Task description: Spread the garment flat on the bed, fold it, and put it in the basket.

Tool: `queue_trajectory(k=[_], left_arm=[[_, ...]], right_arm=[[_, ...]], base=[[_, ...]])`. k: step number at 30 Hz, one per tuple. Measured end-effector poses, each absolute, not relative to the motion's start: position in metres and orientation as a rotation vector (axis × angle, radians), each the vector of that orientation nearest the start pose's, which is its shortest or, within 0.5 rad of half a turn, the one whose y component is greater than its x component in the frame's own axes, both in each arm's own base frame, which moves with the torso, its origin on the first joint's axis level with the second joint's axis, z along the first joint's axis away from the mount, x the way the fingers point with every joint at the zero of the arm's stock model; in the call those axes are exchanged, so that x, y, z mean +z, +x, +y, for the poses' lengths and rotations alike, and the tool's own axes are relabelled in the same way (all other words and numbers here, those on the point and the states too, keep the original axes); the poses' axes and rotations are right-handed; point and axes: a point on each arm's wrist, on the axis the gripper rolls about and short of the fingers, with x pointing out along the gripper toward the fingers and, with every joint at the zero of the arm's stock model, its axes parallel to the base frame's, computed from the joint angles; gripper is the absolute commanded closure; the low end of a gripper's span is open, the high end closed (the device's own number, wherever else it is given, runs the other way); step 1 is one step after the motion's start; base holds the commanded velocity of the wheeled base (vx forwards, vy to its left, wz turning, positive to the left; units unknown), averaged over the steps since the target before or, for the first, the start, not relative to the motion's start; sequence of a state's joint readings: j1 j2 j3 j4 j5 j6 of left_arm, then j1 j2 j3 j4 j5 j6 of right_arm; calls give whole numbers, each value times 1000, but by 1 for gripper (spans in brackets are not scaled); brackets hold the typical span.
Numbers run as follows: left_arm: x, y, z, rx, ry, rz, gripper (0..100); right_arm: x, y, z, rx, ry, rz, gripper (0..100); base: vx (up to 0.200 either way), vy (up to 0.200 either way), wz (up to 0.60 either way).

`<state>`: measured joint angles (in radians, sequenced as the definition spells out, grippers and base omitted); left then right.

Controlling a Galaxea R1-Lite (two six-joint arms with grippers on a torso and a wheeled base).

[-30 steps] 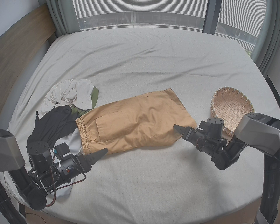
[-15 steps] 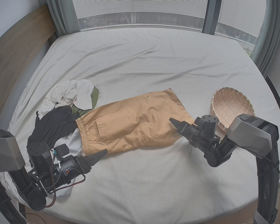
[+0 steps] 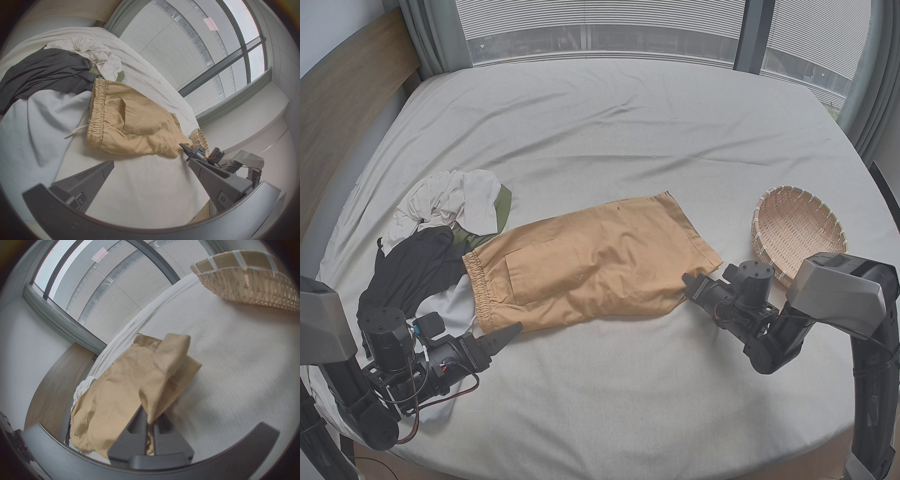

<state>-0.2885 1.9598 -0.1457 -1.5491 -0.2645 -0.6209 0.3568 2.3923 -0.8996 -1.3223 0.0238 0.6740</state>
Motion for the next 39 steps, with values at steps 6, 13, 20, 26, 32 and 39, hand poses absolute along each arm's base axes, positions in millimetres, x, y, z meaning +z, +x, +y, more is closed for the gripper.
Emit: queue_trajectory(k=[6, 13, 20, 26, 32, 39], left_arm=[[61, 232, -71, -430, -600, 434, 0], [60, 233, -69, -422, -603, 436, 0], [57, 240, -71, -425, -604, 438, 0], [51, 254, -74, -424, -601, 431, 0], [39, 264, -77, -413, -597, 455, 0], [26, 278, -80, -405, -598, 470, 0]], right_arm=[[28, 354, 134, 302, 587, 325, 100], [39, 315, 118, 285, 538, 377, 100], [48, 287, 96, 260, 484, 353, 100], [46, 280, 85, 246, 474, 318, 0], [36, 270, 83, 236, 455, 373, 0], [43, 248, 93, 314, 447, 405, 0]], base=[[0, 0, 0], [0, 0, 0], [0, 0, 0], [0, 0, 0], [0, 0, 0], [0, 0, 0]])
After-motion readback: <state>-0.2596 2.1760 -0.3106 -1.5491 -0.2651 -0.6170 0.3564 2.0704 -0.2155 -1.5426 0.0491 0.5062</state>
